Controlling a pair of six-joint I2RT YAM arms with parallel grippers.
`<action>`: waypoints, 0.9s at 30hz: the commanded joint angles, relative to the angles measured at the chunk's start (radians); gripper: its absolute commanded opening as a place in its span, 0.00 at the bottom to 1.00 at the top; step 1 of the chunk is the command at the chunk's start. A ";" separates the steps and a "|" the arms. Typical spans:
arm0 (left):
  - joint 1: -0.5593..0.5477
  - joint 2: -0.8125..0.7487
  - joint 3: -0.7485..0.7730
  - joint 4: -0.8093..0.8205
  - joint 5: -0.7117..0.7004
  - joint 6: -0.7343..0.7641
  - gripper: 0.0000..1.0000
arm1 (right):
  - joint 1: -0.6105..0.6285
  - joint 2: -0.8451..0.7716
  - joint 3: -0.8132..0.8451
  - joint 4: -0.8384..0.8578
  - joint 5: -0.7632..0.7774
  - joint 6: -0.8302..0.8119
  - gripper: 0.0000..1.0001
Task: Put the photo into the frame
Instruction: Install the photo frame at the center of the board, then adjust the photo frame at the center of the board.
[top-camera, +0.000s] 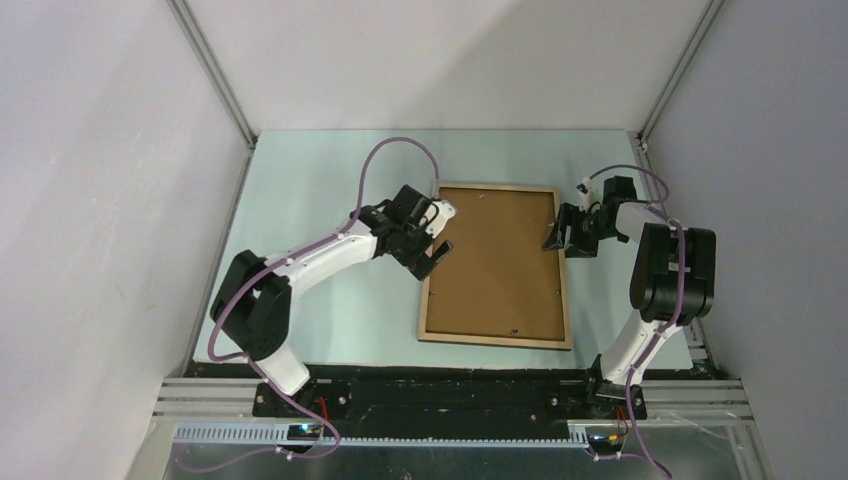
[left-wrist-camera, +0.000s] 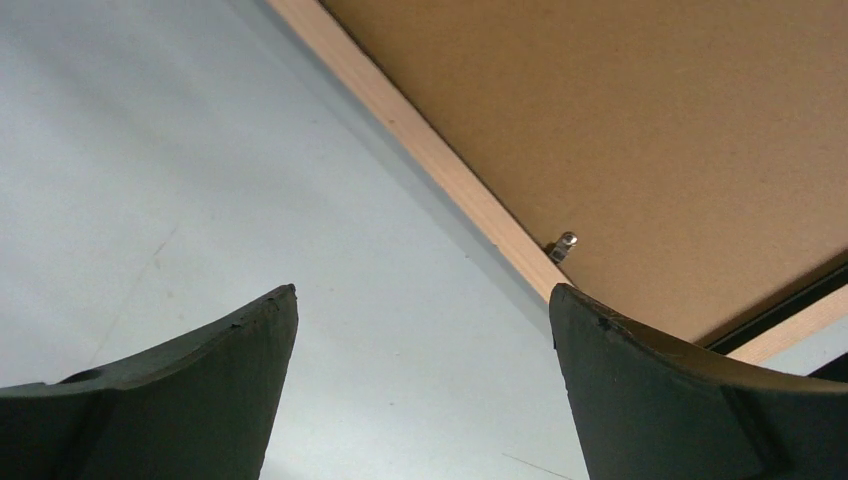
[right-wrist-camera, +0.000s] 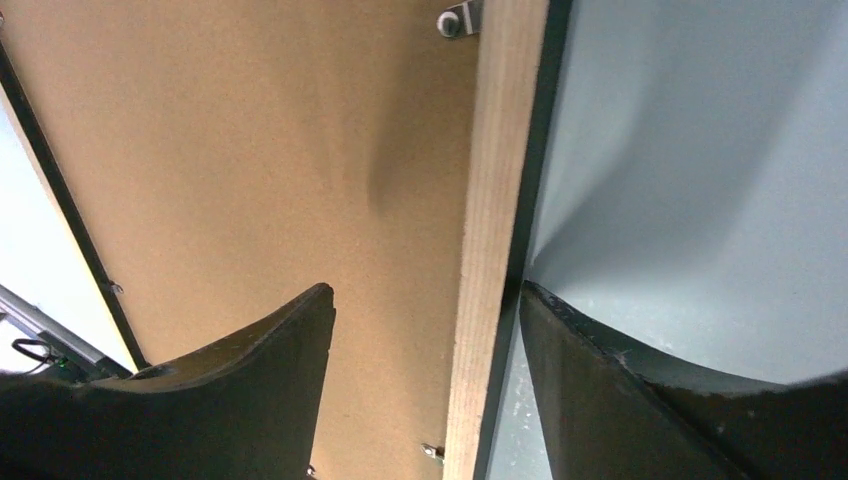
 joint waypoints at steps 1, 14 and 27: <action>0.037 -0.068 0.002 0.021 -0.044 0.031 1.00 | 0.029 -0.051 0.017 -0.005 0.045 -0.037 0.74; 0.083 -0.126 -0.035 0.034 -0.045 0.020 1.00 | 0.044 -0.045 0.017 -0.028 0.067 -0.059 0.78; 0.086 -0.139 -0.053 0.050 -0.050 0.029 1.00 | 0.047 -0.035 0.017 -0.020 0.184 -0.072 0.51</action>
